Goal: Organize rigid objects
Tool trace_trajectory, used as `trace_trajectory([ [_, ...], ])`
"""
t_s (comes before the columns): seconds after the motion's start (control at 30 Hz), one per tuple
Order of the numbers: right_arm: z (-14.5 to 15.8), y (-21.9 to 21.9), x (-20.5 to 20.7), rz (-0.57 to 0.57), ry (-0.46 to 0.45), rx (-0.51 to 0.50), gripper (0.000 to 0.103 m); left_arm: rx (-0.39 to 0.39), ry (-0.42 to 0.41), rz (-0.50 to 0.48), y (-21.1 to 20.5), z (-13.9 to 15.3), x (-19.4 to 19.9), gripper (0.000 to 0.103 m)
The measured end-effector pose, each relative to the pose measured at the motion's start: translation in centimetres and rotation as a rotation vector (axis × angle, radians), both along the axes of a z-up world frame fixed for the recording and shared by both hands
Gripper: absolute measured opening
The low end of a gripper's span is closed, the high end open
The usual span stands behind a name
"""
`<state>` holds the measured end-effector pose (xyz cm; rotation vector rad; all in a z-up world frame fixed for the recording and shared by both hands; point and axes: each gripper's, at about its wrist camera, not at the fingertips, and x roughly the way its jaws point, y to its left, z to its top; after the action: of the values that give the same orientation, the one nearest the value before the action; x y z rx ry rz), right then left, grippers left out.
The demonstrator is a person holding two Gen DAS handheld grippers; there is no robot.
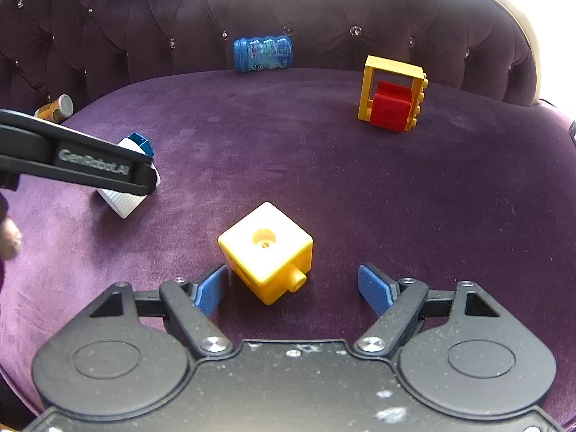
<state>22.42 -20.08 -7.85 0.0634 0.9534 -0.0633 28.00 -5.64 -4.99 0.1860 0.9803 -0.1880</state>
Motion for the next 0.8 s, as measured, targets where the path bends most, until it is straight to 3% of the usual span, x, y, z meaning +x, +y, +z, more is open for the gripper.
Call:
trace_trajectory([
  [0.03,0.0,0.0,0.1,0.003,-0.003,0.0,0.077,0.003,0.003,-0.003,-0.1,-0.3,0.1,0.064],
  [0.1,0.0,0.3,-0.1,0.022,-0.019,-0.01,0.062,0.004,0.008,-0.015,-0.2,-0.6,0.2,0.053],
  [0.17,0.2,0.6,-0.4,0.049,-0.035,-0.025,0.046,-0.006,-0.002,-0.015,-0.2,-0.5,-0.1,0.052],
  [0.27,0.4,0.8,-0.9,0.058,-0.036,-0.032,0.041,-0.038,0.015,-0.008,0.1,-0.1,-1.0,0.051],
  [0.67,1.6,-0.3,-4.5,-0.004,0.033,0.012,0.041,-0.075,0.091,0.079,2.8,0.5,-7.6,0.051],
  [0.73,1.4,-0.1,-4.6,0.007,0.033,0.0,0.046,-0.074,0.107,0.094,3.3,0.0,-8.0,0.049],
  [0.8,1.1,0.3,-4.3,0.023,0.019,-0.029,0.059,-0.059,0.111,0.103,3.4,-0.5,-8.2,0.048],
])
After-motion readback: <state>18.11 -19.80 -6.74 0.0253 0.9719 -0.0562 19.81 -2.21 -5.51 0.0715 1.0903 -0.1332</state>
